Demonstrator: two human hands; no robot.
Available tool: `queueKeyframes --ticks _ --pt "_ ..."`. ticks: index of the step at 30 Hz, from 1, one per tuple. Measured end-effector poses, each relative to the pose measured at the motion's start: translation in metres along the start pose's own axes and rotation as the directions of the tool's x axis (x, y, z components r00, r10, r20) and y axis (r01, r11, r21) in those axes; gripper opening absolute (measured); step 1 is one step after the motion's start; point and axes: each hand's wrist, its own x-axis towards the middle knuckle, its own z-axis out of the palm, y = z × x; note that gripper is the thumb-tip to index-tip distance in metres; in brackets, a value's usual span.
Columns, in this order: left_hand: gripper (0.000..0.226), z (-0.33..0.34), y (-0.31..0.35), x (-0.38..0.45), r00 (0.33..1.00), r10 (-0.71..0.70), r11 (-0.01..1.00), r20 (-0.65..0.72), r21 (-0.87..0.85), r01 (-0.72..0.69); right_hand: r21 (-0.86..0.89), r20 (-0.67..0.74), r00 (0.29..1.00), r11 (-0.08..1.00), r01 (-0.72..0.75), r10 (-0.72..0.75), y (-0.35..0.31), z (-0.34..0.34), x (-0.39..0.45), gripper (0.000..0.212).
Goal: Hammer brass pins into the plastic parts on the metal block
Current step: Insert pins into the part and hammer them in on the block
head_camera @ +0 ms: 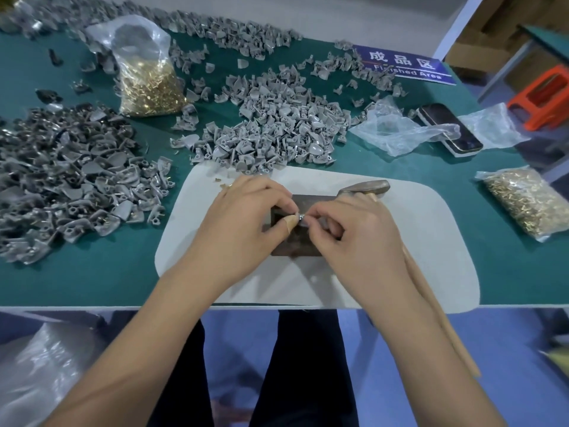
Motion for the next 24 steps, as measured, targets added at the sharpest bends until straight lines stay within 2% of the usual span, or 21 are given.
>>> queueKeyframes --ticks 2,5,8,13,17,24 --pt "0.006 0.004 -0.004 -0.003 0.999 -0.036 0.995 -0.018 -0.092 0.034 -0.079 0.063 0.997 0.996 0.049 -0.044 -0.005 -0.006 0.005 0.01" --pt "0.009 0.01 -0.005 -0.006 0.997 -0.063 0.989 -0.033 -0.139 0.058 -0.168 0.129 0.987 0.979 0.113 -0.092 -0.008 -0.013 0.013 0.01" --pt "0.009 0.014 -0.005 -0.008 0.996 -0.069 0.987 -0.063 -0.152 0.059 -0.062 0.194 0.976 0.992 0.11 -0.096 -0.006 -0.016 0.019 0.007" --pt "0.011 0.025 -0.003 -0.017 0.979 -0.107 0.971 -0.172 -0.232 0.065 -0.028 0.162 0.979 0.991 0.131 -0.125 -0.005 -0.013 0.016 0.007" --pt "0.007 0.025 -0.004 -0.018 0.975 -0.085 0.973 -0.203 -0.228 0.037 0.08 0.144 0.989 0.996 0.031 -0.042 0.002 -0.013 0.015 0.011" --pt "0.009 0.025 -0.004 -0.017 0.978 -0.076 0.974 -0.193 -0.222 0.032 0.137 0.143 0.987 0.987 -0.088 0.068 0.001 -0.011 0.015 0.012"
